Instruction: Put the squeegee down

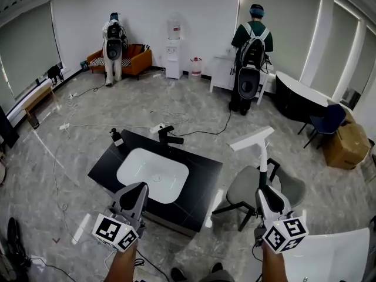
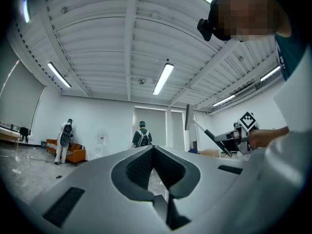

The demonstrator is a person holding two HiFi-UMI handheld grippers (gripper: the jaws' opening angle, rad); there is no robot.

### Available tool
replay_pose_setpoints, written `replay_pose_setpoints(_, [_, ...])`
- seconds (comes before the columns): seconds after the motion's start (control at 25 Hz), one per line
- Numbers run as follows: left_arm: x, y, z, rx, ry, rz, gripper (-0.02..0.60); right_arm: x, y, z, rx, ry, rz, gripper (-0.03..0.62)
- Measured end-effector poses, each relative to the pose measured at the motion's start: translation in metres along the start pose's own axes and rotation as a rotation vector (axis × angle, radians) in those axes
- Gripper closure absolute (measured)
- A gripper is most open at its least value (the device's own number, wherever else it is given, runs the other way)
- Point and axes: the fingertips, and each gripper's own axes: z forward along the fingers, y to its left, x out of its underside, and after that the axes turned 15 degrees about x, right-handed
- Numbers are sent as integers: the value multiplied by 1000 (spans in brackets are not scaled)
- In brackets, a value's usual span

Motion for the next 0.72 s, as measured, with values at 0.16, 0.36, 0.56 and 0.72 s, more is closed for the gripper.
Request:
replay_pose_setpoints(0.16, [7, 17, 12, -12, 5, -3, 577, 2, 3, 27, -21, 7, -1, 500])
replay_pose_setpoints(0.36, [11, 34, 35, -68, 15, -3, 577, 2, -5, 70, -76, 17, 12, 500])
replay_pose_setpoints(0.56, [13, 37, 65, -119, 32, 17, 577, -6, -22, 112, -141, 15, 21, 500])
replay_pose_setpoints(0.72, [17, 41, 87, -163, 35, 16, 577, -11, -31, 145, -196, 22, 15, 500])
